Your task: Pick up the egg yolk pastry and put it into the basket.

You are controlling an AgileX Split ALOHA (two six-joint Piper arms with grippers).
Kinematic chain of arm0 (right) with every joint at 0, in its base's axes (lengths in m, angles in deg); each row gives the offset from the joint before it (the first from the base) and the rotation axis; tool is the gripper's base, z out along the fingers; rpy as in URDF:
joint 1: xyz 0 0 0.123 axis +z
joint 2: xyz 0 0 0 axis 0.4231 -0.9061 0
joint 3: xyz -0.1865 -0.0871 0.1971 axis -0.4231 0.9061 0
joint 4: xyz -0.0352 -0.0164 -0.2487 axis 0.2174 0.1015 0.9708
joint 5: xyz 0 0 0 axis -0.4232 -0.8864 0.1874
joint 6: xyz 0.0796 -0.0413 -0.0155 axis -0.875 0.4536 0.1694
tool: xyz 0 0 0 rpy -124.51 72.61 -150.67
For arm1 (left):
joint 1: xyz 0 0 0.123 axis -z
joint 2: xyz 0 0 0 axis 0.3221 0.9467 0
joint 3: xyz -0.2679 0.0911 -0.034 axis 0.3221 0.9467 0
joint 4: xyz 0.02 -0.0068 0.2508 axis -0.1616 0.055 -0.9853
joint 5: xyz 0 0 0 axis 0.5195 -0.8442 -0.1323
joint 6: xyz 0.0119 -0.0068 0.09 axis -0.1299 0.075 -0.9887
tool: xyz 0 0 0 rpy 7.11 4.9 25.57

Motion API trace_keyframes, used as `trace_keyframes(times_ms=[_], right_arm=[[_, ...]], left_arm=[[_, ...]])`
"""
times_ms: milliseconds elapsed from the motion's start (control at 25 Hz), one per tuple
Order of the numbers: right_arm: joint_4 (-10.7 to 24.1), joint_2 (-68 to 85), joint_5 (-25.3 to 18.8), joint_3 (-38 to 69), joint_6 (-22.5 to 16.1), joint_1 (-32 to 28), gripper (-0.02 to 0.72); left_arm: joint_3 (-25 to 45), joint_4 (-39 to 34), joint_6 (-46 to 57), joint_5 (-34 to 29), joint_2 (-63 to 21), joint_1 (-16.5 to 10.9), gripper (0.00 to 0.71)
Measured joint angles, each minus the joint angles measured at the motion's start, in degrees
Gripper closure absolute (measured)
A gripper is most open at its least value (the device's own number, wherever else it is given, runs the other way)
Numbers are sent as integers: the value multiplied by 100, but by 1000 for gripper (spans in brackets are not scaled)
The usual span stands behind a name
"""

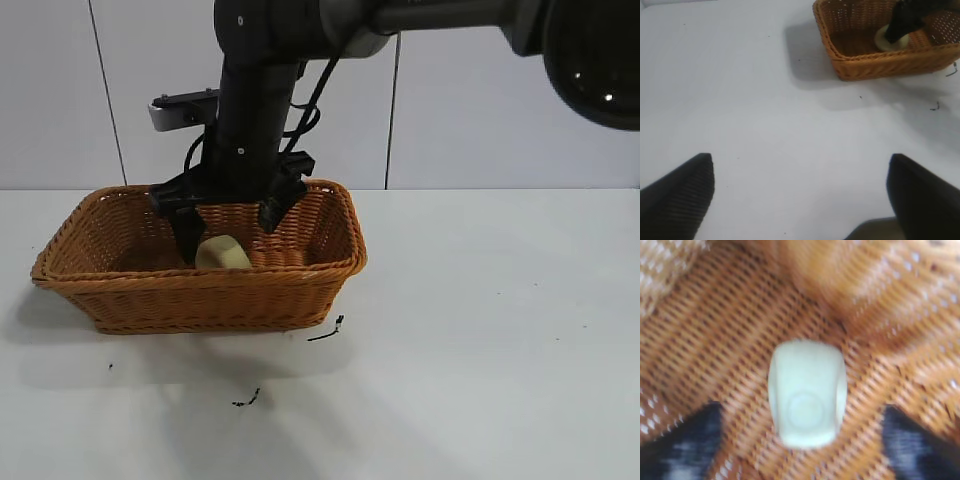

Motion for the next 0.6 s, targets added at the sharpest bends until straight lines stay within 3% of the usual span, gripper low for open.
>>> trace_keyframes(times_ms=[600], right_arm=[[49, 139, -422, -56, -33, -2655, 10]], left_arm=[[0, 0, 0, 0, 0, 0, 14]])
